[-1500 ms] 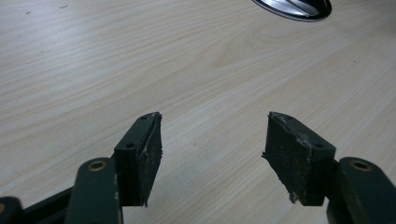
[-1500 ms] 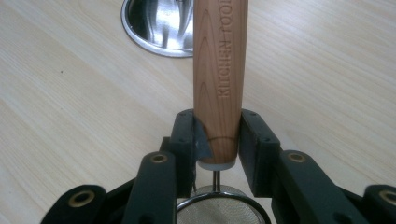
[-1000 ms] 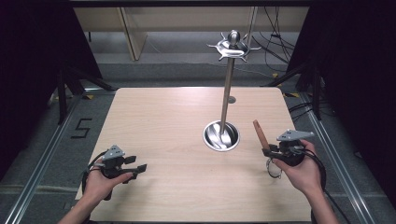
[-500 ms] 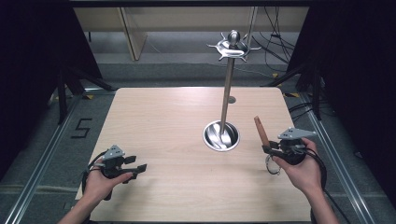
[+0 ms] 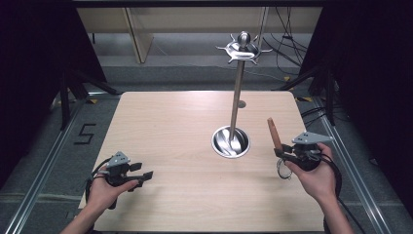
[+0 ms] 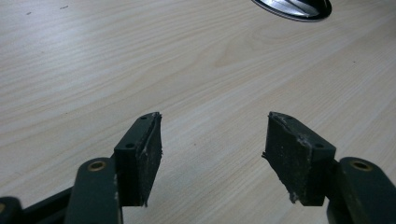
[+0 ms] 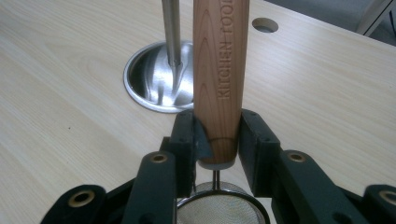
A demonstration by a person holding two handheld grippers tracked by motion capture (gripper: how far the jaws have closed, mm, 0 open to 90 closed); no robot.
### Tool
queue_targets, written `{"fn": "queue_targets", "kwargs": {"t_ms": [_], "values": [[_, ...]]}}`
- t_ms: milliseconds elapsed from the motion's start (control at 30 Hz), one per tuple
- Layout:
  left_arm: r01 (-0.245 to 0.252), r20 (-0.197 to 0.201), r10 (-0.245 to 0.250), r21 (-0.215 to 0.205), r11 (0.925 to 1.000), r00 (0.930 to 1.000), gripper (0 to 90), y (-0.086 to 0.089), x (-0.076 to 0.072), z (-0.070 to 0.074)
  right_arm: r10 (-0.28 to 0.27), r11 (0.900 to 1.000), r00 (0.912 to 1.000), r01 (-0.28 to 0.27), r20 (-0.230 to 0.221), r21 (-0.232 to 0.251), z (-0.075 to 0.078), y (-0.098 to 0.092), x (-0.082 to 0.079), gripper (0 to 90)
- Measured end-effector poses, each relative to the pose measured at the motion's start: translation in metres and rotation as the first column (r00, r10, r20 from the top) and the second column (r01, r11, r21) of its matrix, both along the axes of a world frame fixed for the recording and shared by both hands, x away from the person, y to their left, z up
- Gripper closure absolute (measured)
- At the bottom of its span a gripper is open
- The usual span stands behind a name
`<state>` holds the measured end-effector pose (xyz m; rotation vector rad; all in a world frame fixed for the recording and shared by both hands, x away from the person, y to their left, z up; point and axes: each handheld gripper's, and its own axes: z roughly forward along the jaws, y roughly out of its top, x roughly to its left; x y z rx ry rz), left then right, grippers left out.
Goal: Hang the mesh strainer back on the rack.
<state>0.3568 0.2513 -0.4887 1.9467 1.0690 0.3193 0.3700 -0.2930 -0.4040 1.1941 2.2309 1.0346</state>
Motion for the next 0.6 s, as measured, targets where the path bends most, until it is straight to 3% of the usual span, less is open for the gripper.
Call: {"fn": "queue_targets", "kwargs": {"t_ms": [67,300,367,433,567,600], "values": [[0.000,0.000,0.000,0.000,1.0000,1.0000,35.6,0.000,0.000,0.000,0.015,1.000,0.9991,-0.014,0.039,-0.005,0.002,-0.002,0.002,69.6],[-0.004,-0.002,0.004,-0.007,1.0000,1.0000,35.6,0.000,0.000,0.000,-0.010,1.000,0.9995,0.010,0.030,0.015,0.007,0.000,-0.001,69.6],[-0.003,-0.002,0.003,-0.007,1.0000,1.0000,35.5,-0.001,0.000,0.000,-0.003,1.000,0.9981,0.002,0.061,0.014,0.009,0.000,0.000,69.5],[-0.004,-0.001,0.004,-0.009,1.0000,1.0000,35.6,0.000,0.000,0.000,-0.005,1.000,0.9988,0.004,0.049,0.025,0.010,0.001,-0.001,69.5],[-0.002,-0.004,0.002,-0.001,1.0000,1.0000,35.6,0.000,0.000,0.000,0.010,1.000,0.9970,-0.012,0.077,0.016,0.013,0.001,0.001,69.5],[-0.005,-0.001,0.005,-0.010,0.9999,1.0000,35.6,0.000,0.000,0.000,-0.007,1.000,0.9978,0.005,0.067,0.030,0.013,0.003,0.000,69.5]]}}
